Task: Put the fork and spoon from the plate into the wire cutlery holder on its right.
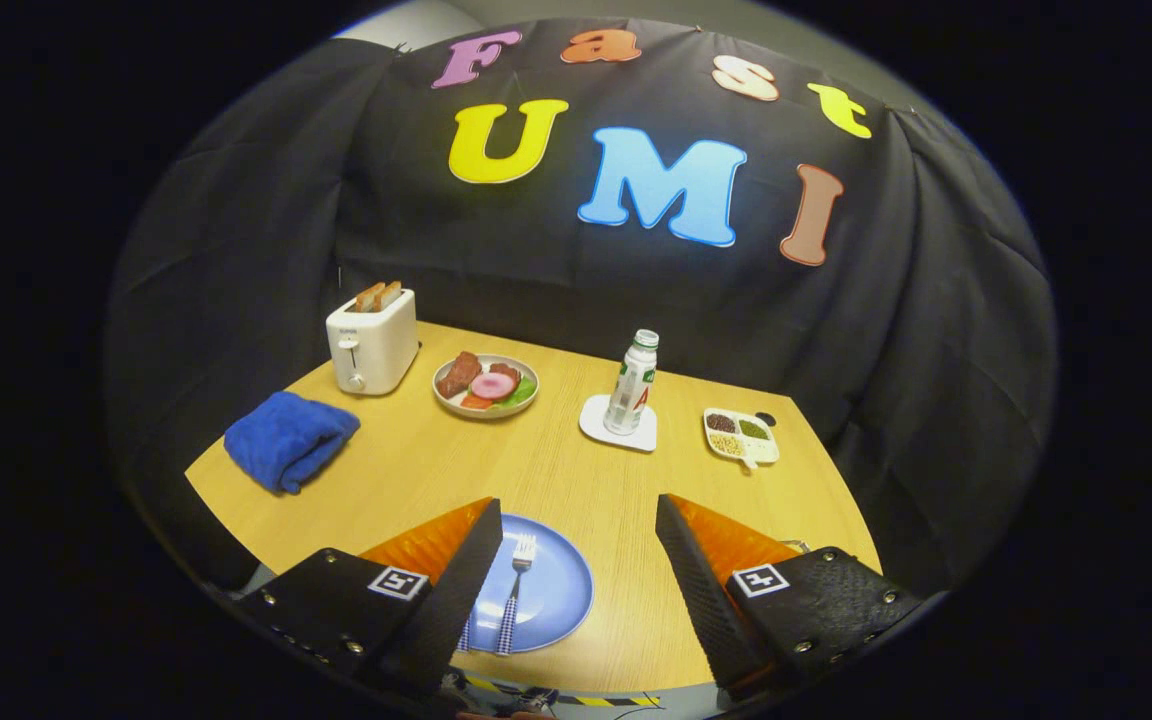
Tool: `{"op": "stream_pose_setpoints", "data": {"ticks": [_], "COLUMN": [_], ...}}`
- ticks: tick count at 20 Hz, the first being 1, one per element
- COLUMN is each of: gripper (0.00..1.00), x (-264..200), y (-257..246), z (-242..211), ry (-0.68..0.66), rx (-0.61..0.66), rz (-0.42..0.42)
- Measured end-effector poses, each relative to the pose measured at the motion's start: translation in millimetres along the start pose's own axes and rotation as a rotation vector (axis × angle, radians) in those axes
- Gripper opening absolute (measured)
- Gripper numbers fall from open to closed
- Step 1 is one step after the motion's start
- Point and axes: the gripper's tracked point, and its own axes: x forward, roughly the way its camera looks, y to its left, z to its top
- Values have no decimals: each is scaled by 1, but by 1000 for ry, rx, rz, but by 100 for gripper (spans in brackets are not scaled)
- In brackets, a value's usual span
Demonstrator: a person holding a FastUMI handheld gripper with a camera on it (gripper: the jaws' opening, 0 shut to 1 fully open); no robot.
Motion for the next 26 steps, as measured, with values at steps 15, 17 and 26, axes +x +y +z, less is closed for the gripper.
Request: {"op": "stream_pose_setpoints", "data": {"ticks": [15, 17, 26], "gripper": [95, 95, 87], "x": [39, 41, 55], "y": [26, 26, 33], "z": [-110, -122, -161], "ry": [388, 434, 587], "rx": [-89, -117, -180], "rz": [99, 100, 124]}}
